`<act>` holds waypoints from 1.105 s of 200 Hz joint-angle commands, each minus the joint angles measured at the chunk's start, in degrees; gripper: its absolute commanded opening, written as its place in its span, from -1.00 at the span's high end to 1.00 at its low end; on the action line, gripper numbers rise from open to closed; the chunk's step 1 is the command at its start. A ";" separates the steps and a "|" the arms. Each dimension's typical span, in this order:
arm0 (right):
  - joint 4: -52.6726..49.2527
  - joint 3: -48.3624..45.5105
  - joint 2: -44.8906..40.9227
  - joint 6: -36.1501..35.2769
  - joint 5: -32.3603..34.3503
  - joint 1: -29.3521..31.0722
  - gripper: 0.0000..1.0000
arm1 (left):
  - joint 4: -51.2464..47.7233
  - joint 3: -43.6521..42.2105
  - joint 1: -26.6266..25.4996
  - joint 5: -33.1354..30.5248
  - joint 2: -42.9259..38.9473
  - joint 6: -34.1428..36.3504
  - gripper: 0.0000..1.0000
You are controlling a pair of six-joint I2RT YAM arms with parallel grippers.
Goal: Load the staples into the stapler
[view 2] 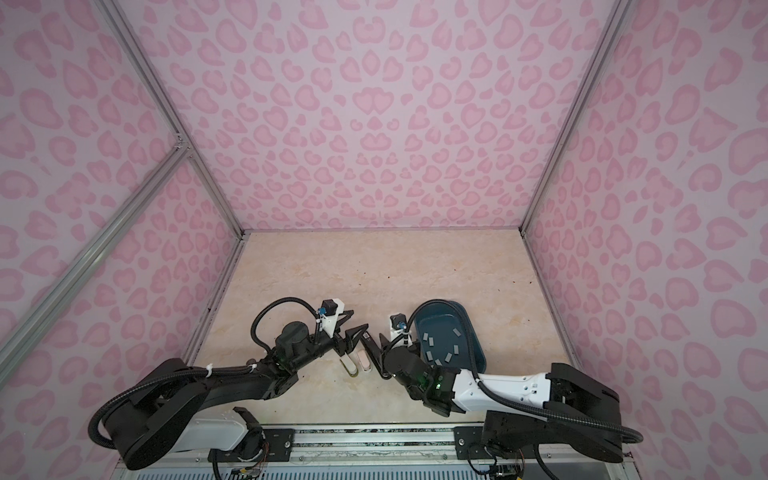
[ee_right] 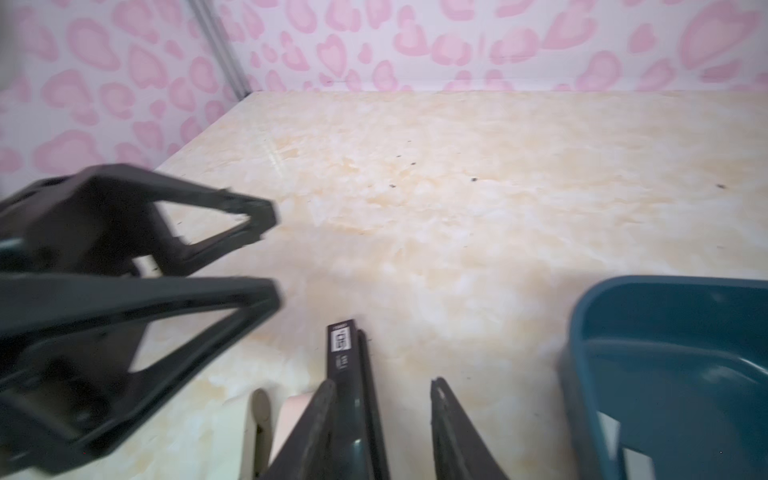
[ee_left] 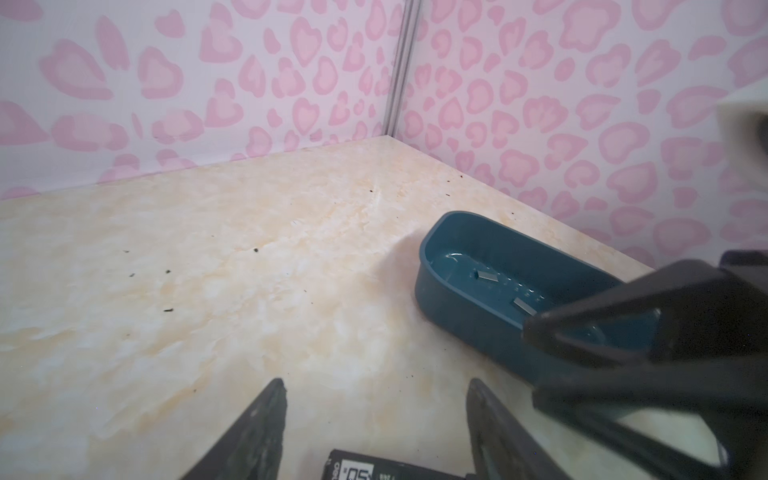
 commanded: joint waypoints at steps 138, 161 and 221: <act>-22.46 -6.55 -15.03 9.62 -30.40 -59.51 0.16 | -25.37 -0.59 1.50 -29.42 -21.39 -8.61 -0.86; -19.62 -7.38 -11.43 10.56 -33.38 -61.31 0.23 | -25.72 -0.40 1.74 -29.61 -21.20 -8.90 -0.87; -10.93 -7.84 -2.20 11.97 -44.08 -59.19 0.23 | -26.92 -1.19 2.79 -33.67 -23.83 -9.92 -0.92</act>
